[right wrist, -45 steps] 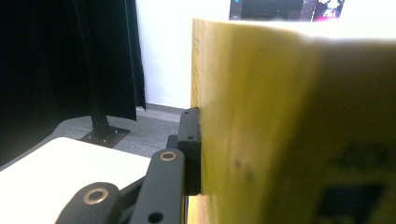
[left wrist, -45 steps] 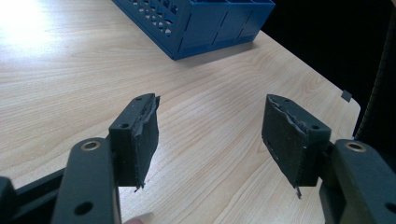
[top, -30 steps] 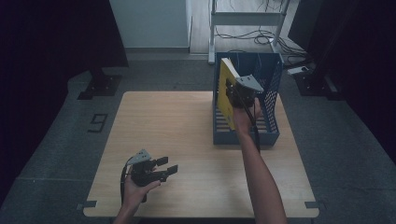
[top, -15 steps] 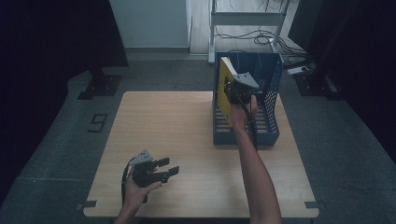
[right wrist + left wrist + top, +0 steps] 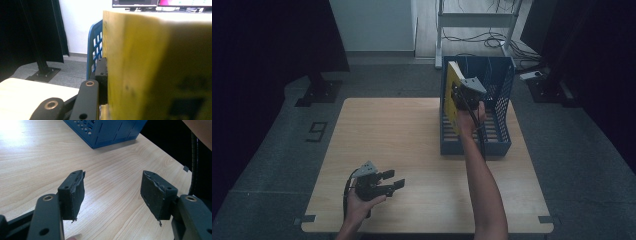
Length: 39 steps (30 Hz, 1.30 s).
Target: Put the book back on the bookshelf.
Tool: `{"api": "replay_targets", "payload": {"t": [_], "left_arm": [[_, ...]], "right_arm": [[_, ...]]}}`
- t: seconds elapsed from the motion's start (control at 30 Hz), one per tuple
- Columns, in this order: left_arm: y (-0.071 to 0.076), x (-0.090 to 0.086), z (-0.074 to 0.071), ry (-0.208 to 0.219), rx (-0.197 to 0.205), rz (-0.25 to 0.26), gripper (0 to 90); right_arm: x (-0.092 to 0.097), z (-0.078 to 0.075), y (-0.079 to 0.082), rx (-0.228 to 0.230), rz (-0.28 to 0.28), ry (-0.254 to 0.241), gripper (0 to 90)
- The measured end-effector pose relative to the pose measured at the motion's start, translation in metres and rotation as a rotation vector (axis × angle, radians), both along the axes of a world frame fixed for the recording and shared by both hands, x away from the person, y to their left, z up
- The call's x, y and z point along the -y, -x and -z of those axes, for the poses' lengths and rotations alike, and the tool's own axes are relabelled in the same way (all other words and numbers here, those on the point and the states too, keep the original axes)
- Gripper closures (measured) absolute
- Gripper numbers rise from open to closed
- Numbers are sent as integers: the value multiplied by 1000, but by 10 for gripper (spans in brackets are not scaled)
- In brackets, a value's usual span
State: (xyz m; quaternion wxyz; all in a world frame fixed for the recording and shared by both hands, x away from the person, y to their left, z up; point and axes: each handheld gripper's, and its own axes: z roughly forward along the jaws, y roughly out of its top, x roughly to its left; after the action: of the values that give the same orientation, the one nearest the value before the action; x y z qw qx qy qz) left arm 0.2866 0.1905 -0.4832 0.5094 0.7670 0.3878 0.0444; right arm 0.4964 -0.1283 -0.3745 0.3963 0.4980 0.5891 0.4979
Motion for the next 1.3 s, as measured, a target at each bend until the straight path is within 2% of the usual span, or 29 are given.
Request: {"api": "replay_targets", "payload": {"t": [0.47,0.63,0.8,1.3], "left_arm": [[-2,0,4,-4,-13,1,356],[-3,0,6,-3,-20,-4,356],[-5,1,9,-11,-30,1,356],[-7,0,12,-14,-40,-2,356]], "right_arm": [[-5,22,-19,-33,37,14,743],[-9,30,-25,-46,27,8,743],[-15,38,-32,-52,25,21,743],[-16,53,-42,-67,32,23,742]]}}
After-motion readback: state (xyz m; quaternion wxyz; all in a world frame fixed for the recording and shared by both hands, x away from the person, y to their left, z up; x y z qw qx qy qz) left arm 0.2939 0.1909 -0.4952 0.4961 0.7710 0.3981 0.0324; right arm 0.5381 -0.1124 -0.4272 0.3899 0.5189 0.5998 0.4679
